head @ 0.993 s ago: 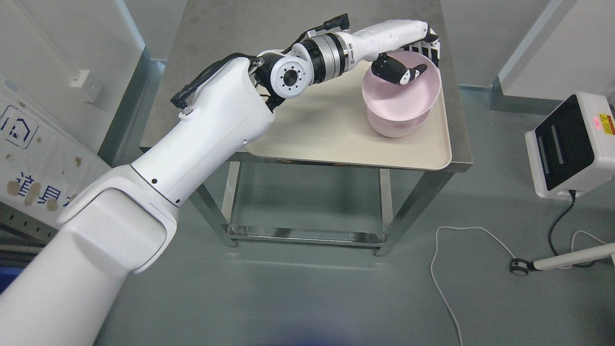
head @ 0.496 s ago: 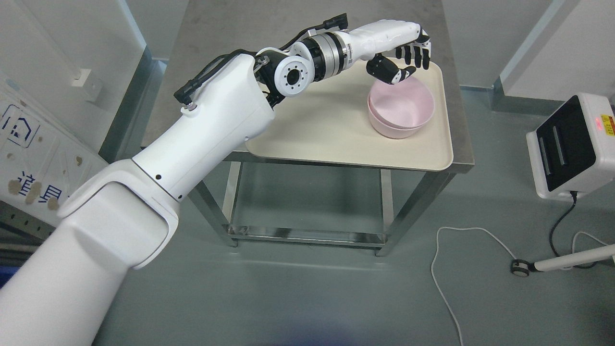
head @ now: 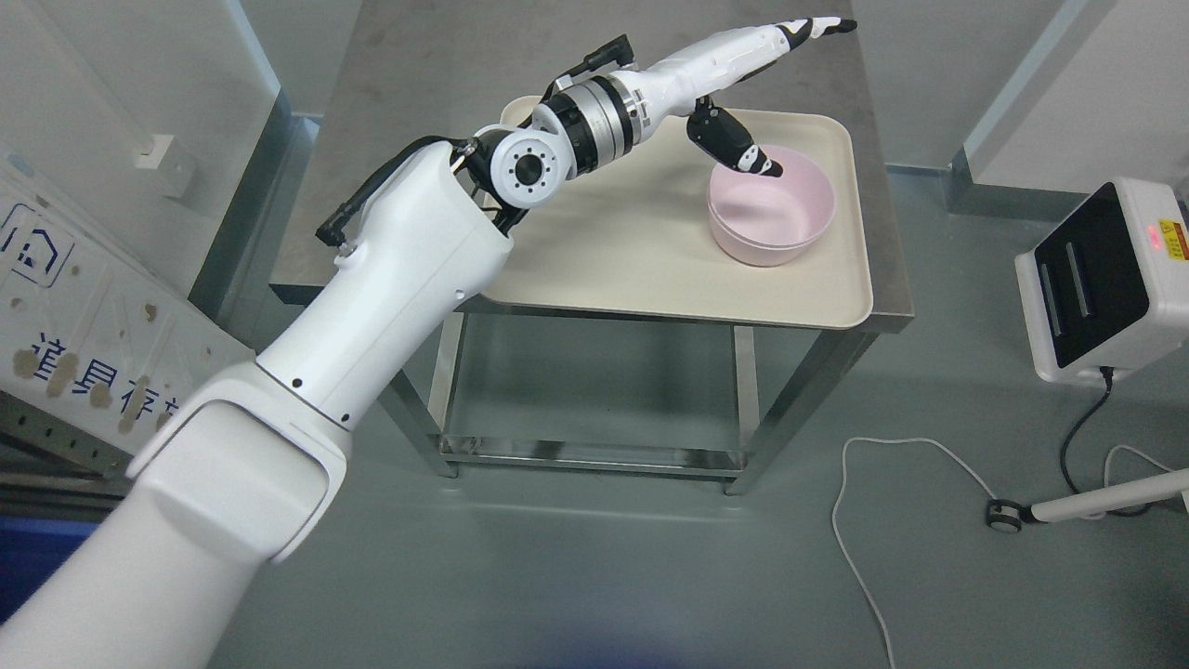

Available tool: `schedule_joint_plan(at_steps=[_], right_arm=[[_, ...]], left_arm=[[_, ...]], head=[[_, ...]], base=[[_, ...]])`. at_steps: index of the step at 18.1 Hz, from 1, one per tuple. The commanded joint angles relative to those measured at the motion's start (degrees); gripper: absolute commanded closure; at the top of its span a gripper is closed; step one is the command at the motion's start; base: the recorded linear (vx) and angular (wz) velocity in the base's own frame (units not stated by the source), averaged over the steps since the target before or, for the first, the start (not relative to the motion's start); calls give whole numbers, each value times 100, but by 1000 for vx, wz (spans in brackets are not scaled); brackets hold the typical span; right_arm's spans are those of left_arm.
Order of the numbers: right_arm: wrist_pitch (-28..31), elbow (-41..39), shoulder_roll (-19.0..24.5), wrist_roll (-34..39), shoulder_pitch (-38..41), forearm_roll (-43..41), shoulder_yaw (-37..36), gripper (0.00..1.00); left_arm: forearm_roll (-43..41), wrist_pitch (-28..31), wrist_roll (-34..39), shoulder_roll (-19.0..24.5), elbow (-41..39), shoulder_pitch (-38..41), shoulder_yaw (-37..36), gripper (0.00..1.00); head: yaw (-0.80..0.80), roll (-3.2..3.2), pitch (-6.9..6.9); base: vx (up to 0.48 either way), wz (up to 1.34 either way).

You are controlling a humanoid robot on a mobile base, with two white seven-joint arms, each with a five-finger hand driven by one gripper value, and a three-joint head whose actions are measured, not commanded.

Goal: Stack pink IKEA bowls on left shelf middle
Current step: 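Lower the held bowl into the other pink bowl, stacking them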

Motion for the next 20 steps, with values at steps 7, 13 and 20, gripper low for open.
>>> schedule_joint_plan(at_steps=[7,13,20], right_arm=[[4,0,-100,-10,0,44,-61,0],[4,0,-100,-10,0,44,-61,0],[4,0,-100,-2,0,44,-61,0]], left_arm=[[-1406,-331,-1513,92,-1464,998,1049,8],[-2278,240,-1918,92,-1385,963,688,22],[-2603,434,-2041,92,-1253,840,434,40]], head=[[0,0,0],[0,0,0],[0,0,0]], base=[[-2,0],[0,0],[0,0]])
